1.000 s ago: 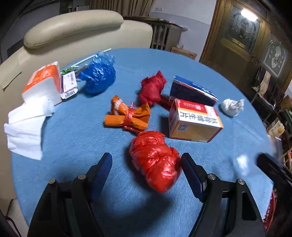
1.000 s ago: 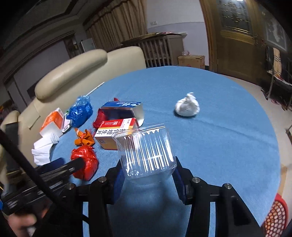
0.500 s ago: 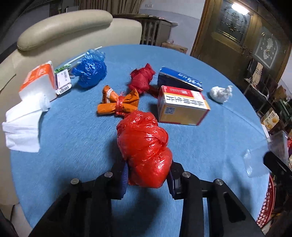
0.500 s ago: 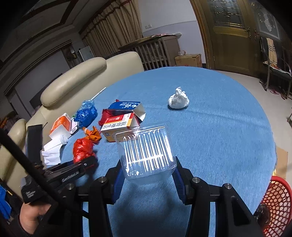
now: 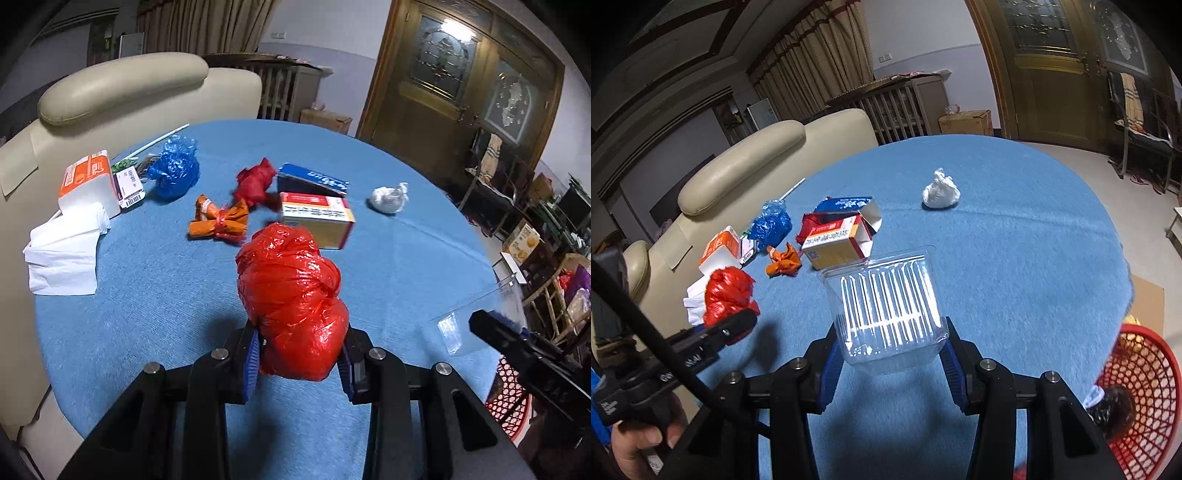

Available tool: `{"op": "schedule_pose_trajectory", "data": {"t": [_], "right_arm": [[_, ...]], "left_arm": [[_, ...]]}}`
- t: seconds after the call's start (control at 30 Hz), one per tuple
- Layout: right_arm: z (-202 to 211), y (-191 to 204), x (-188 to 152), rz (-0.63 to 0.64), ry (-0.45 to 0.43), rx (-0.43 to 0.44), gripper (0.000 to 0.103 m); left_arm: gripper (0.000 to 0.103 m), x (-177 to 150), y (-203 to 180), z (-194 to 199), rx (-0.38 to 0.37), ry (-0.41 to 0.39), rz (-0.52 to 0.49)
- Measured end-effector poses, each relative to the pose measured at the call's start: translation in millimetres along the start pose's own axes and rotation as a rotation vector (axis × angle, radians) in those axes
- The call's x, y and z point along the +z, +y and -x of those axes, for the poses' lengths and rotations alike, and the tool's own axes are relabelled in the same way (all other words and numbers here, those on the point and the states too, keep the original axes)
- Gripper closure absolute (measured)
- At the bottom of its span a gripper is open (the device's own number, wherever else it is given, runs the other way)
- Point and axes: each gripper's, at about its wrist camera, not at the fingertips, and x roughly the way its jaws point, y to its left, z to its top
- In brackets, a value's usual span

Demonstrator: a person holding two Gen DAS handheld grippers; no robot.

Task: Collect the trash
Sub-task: 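Carry the clear tray and red bag to the red basket and release both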

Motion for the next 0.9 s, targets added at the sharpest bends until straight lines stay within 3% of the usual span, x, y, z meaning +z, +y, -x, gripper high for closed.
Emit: {"op": "schedule_pose_trajectory", "data": {"t": [0.9], "right_arm": [[37,-24,-13,-0.066,-0.036,-0.031,0.052]], "left_arm": [[0.066,-12,-43,5,0.046,0.035,-0.079]]}}
